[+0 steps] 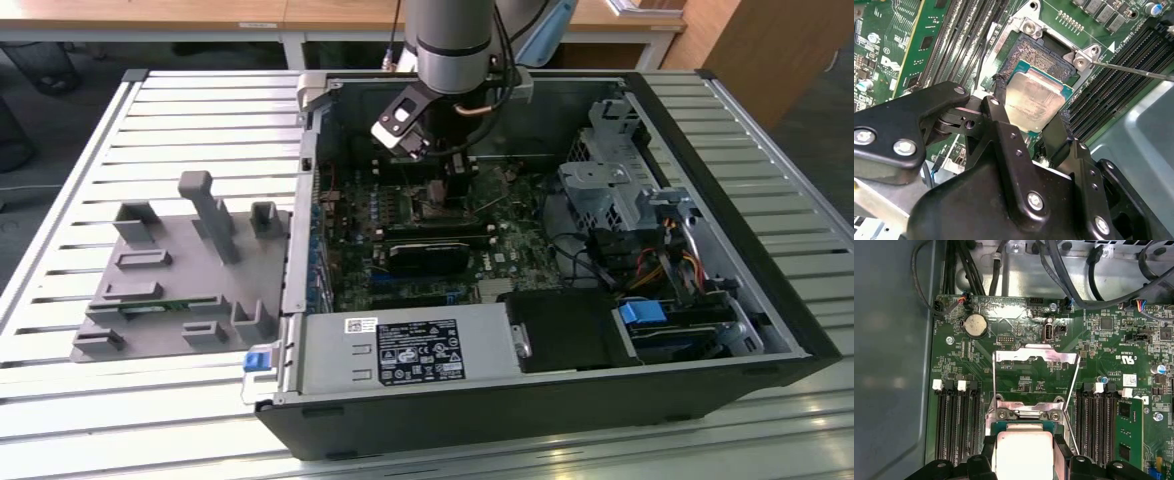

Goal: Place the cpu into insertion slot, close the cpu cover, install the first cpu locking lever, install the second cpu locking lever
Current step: 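Place the cpu into insertion slot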

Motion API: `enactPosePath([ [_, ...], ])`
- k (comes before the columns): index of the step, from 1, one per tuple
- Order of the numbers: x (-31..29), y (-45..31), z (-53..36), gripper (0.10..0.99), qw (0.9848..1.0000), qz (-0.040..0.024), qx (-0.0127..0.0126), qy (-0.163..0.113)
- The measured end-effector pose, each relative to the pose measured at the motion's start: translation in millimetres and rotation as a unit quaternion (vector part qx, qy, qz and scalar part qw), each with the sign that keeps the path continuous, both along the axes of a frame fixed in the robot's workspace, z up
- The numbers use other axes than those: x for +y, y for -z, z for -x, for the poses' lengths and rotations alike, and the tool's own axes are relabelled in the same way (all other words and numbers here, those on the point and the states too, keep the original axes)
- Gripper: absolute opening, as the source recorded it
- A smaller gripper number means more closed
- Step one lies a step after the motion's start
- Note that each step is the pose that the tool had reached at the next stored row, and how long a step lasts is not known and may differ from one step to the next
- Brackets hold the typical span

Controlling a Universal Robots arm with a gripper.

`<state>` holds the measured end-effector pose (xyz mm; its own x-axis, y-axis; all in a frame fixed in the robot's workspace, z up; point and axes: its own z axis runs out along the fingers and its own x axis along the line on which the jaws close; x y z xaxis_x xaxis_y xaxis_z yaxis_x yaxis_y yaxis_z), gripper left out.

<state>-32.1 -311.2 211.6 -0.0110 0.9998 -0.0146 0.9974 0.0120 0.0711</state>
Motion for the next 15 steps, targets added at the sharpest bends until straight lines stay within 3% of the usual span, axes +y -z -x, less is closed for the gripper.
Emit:
enactPosePath([
  [15,0.1,9.1,5.3,0.537,1.0,-0.0001,0.0001,0.0],
])
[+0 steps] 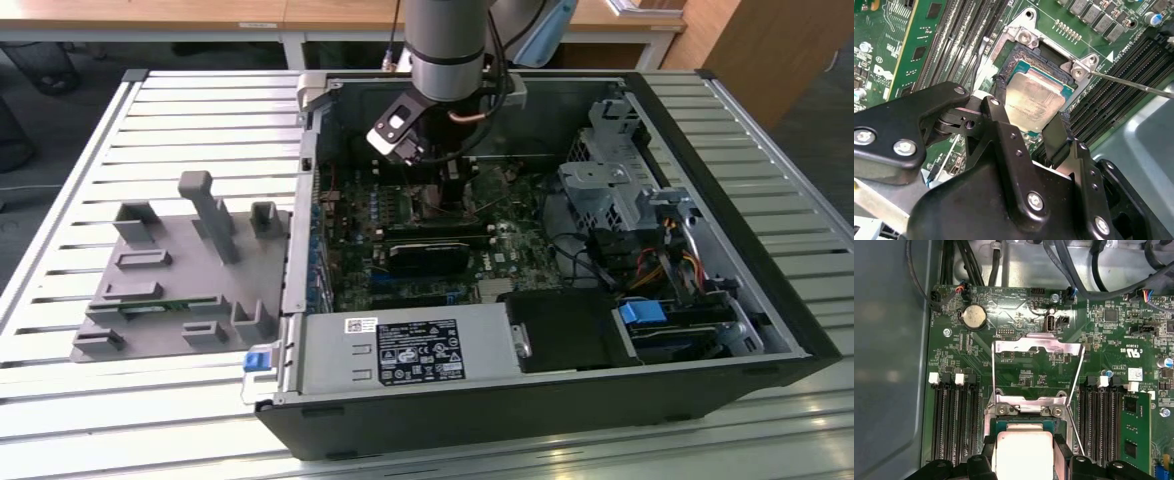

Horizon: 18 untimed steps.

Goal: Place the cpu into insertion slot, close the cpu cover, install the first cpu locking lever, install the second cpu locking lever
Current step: 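Place the cpu into insertion slot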

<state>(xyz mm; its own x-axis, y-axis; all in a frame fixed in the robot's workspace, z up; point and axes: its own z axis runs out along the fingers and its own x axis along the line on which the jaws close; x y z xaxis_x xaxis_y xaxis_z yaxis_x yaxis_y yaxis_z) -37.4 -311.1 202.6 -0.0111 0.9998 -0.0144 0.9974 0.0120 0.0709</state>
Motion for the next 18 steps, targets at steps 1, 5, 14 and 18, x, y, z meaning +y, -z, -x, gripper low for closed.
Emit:
enactPosePath([
  [1,0.0,0.7,0.1,0.537,1.0,0.0,0.0,0.0],
  [5,0.0,3.0,0.3,0.537,1.0,0.0,0.0001,0.0],
  [14,-0.8,5.9,0.8,0.537,1.0,0.0,0.0001,0.001],
  [18,-0.8,6.9,1.2,0.537,1.0,0.0,0.0002,0.001],
])
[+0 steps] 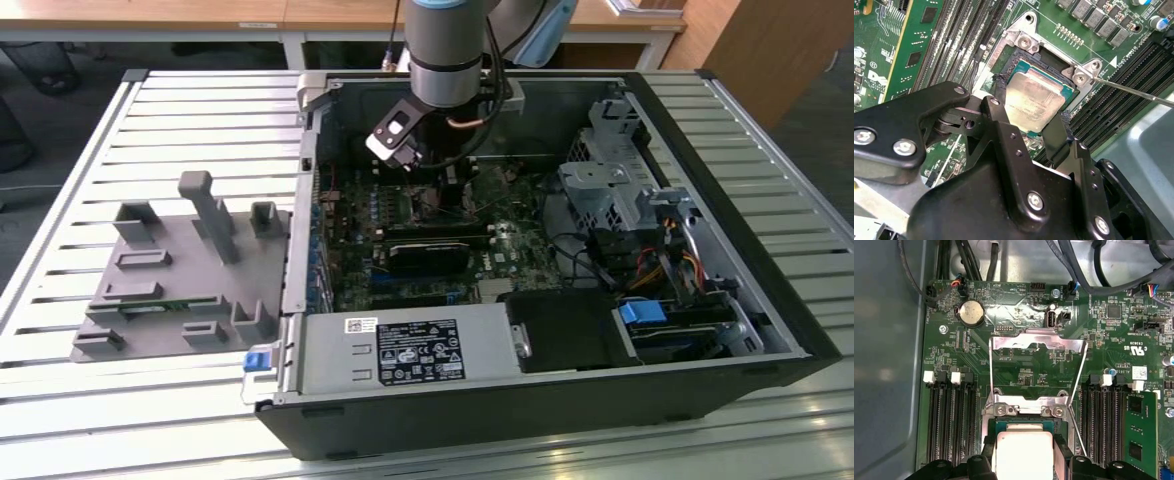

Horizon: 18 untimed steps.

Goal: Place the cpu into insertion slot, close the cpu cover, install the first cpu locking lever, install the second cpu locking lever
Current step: 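Place the cpu into insertion slot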

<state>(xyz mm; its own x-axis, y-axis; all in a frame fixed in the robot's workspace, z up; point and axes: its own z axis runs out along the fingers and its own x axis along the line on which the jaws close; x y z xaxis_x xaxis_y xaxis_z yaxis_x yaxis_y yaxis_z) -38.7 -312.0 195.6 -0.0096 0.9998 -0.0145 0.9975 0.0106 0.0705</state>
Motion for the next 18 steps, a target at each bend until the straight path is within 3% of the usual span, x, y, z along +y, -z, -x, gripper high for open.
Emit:
enactPosePath([
  [18,-0.2,2.1,0.4,0.537,1.0,-0.0002,-0.0001,0.0],
])
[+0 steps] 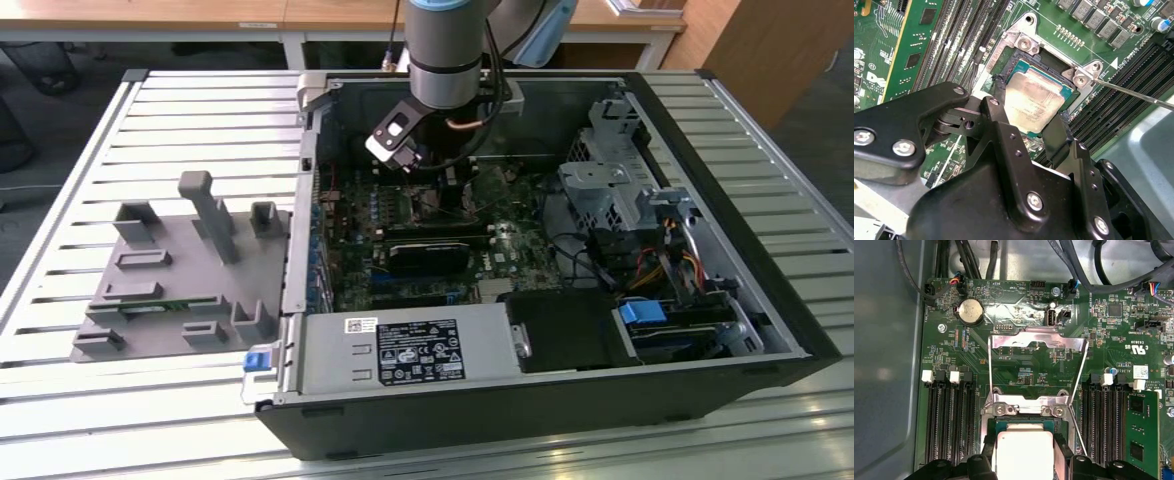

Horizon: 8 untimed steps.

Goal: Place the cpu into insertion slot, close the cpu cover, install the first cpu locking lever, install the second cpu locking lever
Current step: 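Place the cpu into insertion slot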

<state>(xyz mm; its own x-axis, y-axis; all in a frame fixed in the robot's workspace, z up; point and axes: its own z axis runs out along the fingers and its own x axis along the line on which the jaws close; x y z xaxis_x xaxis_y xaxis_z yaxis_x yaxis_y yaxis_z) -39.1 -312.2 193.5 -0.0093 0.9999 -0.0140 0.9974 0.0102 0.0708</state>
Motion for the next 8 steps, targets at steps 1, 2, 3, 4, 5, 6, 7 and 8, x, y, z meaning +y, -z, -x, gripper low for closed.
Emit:
enactPosePath([
  [1,0.0,-0.1,0.0,0.537,1.0,-0.0001,-0.0001,0.0],
  [2,-0.1,-0.2,0.1,0.537,1.0,0.0,-0.0001,0.0],
  [3,-0.4,-0.5,0.3,0.537,1.0,0.0001,0.0,0.0],
  [4,-0.6,-0.5,0.4,0.537,1.0,0.0001,0.0001,0.0],
  [5,-0.9,-0.6,0.4,0.537,1.0,0.0001,0.0001,0.0],
  [6,-1.4,-0.8,0.5,0.537,1.0,0.0001,0.0001,0.0],
  [7,-1.8,-0.9,0.6,0.537,1.0,0.0001,0.0001,0.0],
  [8,-1.9,-0.9,0.6,0.537,1.0,0.0001,0.0001,0.0],
])
